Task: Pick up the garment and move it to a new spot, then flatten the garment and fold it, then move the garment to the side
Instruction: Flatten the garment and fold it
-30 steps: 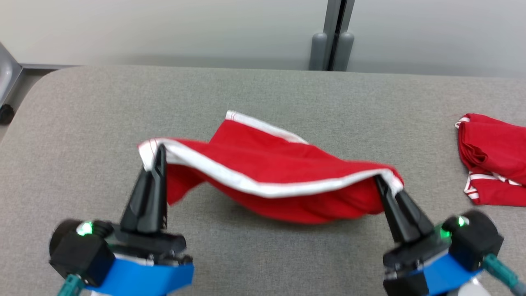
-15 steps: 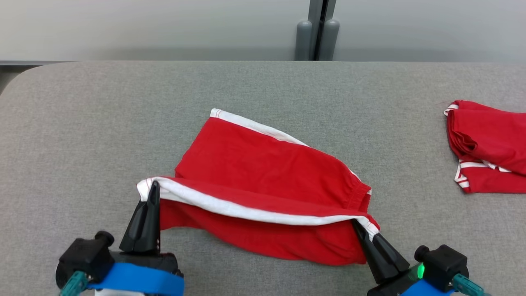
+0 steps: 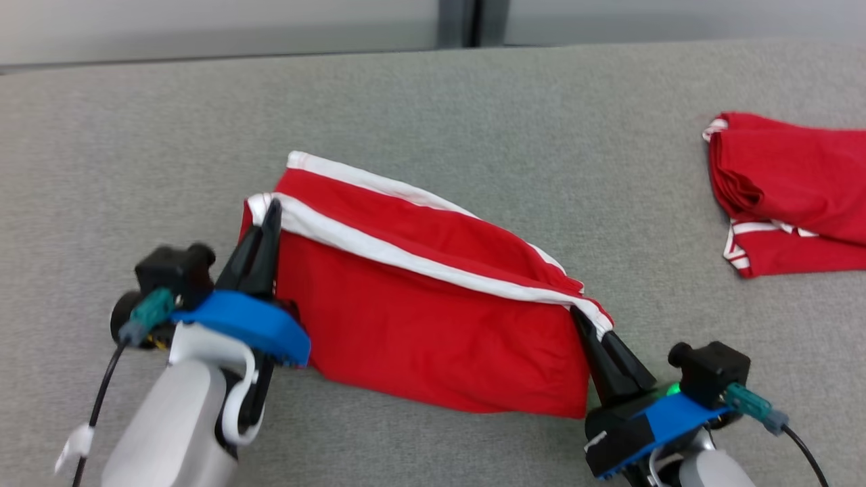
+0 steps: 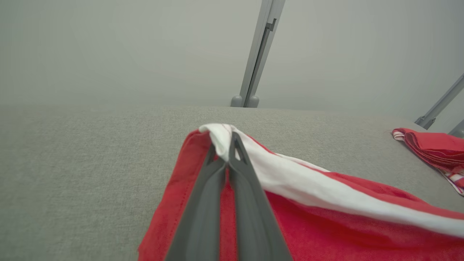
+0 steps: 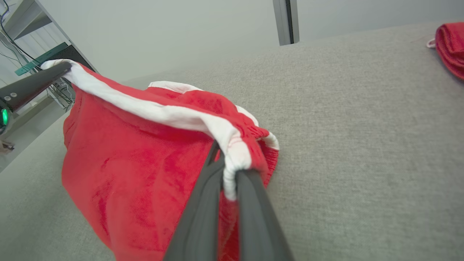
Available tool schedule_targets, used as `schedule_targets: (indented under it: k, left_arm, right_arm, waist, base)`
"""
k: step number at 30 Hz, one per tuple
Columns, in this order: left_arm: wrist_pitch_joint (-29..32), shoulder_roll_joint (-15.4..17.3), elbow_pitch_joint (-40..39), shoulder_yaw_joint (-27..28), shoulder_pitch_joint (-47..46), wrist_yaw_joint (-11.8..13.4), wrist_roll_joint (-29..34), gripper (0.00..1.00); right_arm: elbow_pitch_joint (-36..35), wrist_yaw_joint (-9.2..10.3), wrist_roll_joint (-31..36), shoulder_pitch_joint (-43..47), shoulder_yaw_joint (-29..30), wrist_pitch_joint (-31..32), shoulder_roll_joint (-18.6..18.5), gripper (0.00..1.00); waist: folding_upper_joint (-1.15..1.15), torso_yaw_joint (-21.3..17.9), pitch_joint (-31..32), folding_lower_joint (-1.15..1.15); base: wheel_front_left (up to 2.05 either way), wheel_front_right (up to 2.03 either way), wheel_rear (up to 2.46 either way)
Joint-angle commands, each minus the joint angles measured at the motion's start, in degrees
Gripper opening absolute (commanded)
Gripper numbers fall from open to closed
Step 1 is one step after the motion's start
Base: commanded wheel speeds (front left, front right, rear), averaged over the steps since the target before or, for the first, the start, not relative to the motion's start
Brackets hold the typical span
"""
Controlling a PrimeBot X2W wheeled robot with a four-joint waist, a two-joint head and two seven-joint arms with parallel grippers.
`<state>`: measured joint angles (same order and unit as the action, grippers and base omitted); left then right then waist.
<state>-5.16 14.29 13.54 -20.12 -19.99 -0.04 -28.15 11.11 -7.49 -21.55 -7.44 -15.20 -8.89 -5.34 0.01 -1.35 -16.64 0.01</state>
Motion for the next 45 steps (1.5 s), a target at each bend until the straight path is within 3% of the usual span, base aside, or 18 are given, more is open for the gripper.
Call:
schedule_targets:
  k: [1, 7, 21, 22, 24, 25, 26, 27, 28, 29, 30, 45]
  left_arm:
    - [0.4, -0.1, 2.5, -0.2, -3.1, -0.7, 0.3, 0.0]
    - [1.9, -0.3, 11.1, -0.5, -11.1, -1.3, 0.7, 0.0]
    - [4.0, -0.8, 23.2, 1.0, -18.6, 2.0, -0.1, 0.0]
    - [4.0, -0.8, 23.5, 1.0, -18.8, 2.1, -0.1, 0.0]
    - [4.2, -1.0, 24.3, 1.0, -19.2, 2.7, -0.2, 0.0]
    - [4.4, -1.1, 24.7, 1.0, -19.3, 3.0, -0.2, 0.0]
    - [4.8, -1.1, 25.0, 0.8, -19.3, 3.2, -0.2, 0.0]
    - [5.0, -1.1, 25.3, 0.7, -19.3, 3.4, -0.1, 0.16]
    - [4.9, -1.2, 25.4, 0.5, -19.4, 3.4, -0.1, 0.47]
    - [4.7, -1.3, 25.4, 0.4, -19.4, 3.4, -0.1, 0.84]
    - [4.6, -1.3, 25.5, 0.3, -19.3, 3.3, -0.1, 1.0]
    - [4.9, -0.5, 21.5, -0.7, -15.7, 2.5, -1.0, 1.0]
  right_arm:
    - [1.0, -0.01, 0.0, -2.0, -0.4, -0.3, 0.6, 0.0]
    - [4.4, -0.01, -0.3, -6.6, -1.7, -0.8, 1.5, 0.0]
    - [10.4, -0.01, -1.7, -13.0, -4.0, -2.8, 2.4, 0.0]
    - [10.7, -0.01, -1.7, -13.3, -4.1, -2.9, 2.4, 0.04]
    - [11.0, -0.01, -1.9, -13.9, -4.2, -3.3, 2.4, 0.49]
    - [11.0, -0.01, -1.7, -14.2, -4.2, -3.6, 2.4, 1.0]
    - [11.1, -0.01, -1.7, -14.2, -4.2, -3.8, 2.4, 1.0]
    - [11.2, -0.01, -1.6, -14.3, -4.2, -4.0, 2.4, 1.0]
    - [11.1, -0.01, -1.3, -14.5, -4.1, -4.1, 2.4, 1.0]
    - [11.1, -0.01, -1.2, -14.5, -4.1, -4.3, 2.4, 1.0]
    - [10.9, -0.01, -1.0, -14.4, -4.0, -4.4, 2.4, 1.0]
    - [3.7, -0.01, 3.7, -6.7, 1.7, -1.8, 2.4, 1.0]
  waist:
    - [-0.01, -0.7, -0.8, -0.01]
    - [-0.01, -2.8, -3.4, -0.01]
    - [-0.01, -4.5, -5.5, -0.01]
    - [-0.01, -4.5, -5.4, -0.01]
    - [-0.01, -4.3, -5.4, -0.01]
    - [-0.01, -4.2, -5.3, -0.01]
    - [-0.01, -4.1, -5.3, -0.01]
    - [-0.01, -4.0, -5.2, -0.01]
    - [-0.01, -4.0, -5.1, -0.01]
    - [-0.01, -3.9, -5.0, -0.01]
    - [-0.01, -3.9, -4.9, -0.01]
    - [-0.01, -2.7, -1.2, -0.01]
  base:
    - [0.0, 0.0, 0.0]
    - [0.0, 0.0, 0.0]
    - [0.0, 0.0, 0.0]
    - [0.0, 0.0, 0.0]
    - [0.0, 0.0, 0.0]
    - [0.0, 0.0, 0.0]
    - [0.0, 0.0, 0.0]
    - [0.0, 0.0, 0.0]
    - [0.0, 0.0, 0.0]
    - [0.0, 0.0, 0.0]
    - [0.0, 0.0, 0.0]
    - [0.0, 0.0, 0.0]
